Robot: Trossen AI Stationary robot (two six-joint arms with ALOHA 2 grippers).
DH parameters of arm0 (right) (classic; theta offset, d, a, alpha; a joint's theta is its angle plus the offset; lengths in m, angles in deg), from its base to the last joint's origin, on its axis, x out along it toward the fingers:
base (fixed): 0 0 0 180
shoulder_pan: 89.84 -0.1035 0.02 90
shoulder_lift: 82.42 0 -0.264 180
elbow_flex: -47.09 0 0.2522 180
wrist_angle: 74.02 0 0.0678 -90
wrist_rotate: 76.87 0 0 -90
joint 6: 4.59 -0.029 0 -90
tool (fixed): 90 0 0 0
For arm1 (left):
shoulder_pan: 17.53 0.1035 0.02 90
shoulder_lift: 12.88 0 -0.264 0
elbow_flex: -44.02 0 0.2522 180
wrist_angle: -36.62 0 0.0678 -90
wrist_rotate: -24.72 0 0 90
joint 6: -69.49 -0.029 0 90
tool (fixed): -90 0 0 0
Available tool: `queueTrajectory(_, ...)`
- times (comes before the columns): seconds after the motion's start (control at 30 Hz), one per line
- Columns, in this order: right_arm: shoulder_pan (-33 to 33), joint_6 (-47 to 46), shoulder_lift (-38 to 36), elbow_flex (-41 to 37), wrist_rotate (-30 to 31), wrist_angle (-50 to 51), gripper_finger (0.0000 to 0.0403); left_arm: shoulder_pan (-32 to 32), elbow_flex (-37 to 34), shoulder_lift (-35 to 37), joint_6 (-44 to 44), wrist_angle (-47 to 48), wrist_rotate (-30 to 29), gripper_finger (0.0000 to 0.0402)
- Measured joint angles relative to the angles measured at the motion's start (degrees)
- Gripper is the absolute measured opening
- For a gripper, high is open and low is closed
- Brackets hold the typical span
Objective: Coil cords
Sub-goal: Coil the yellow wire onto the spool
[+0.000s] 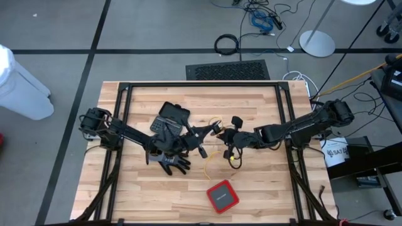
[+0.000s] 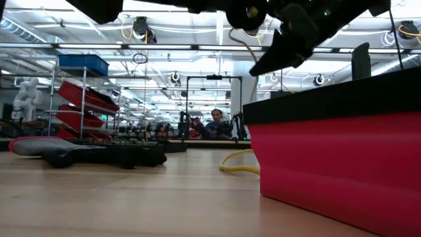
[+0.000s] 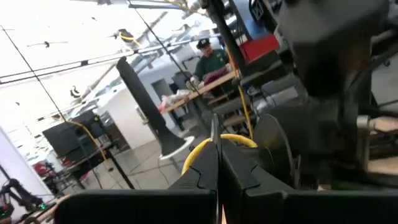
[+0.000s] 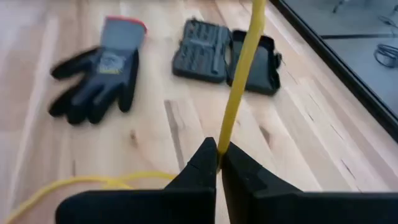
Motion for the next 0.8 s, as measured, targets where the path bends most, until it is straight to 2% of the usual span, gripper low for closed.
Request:
queueTrajectory(0.1,0.46,-0.99,0.00,0.00,0.00,3.37,0.0000,-0.68,0.00,0.62,-1.71,-0.69,-0.12,0.0000)
queueTrajectory(0.2,0.64,-2.17,0.00,-0.02,0.40,5.65,0.0000,-1.43,-0.02,0.86,-5.55,-1.96,-2.32,0.0000)
queueTrajectory(0.37,-0.58,-2.78,0.00,-0.02,0.31,6.30,0.0000,-1.77,-0.02,0.96,-7.25,-2.84,-5.61,0.0000)
queueTrajectory(0.5,-2.36,-2.93,0.00,-0.02,-0.58,5.46,0.0000,-1.74,-0.02,0.96,-11.35,-2.47,-10.65,0.0000)
queueTrajectory(0.63,-4.41,-2.89,0.00,-0.02,-1.07,3.30,0.0000,-1.44,-0.02,0.97,-13.68,-2.38,-11.14,0.0000)
queueTrajectory(0.8,-5.41,-1.29,0.00,-0.02,-3.85,-1.92,0.0000,0.51,0.00,0.96,-9.70,2.46,-11.42,0.0000)
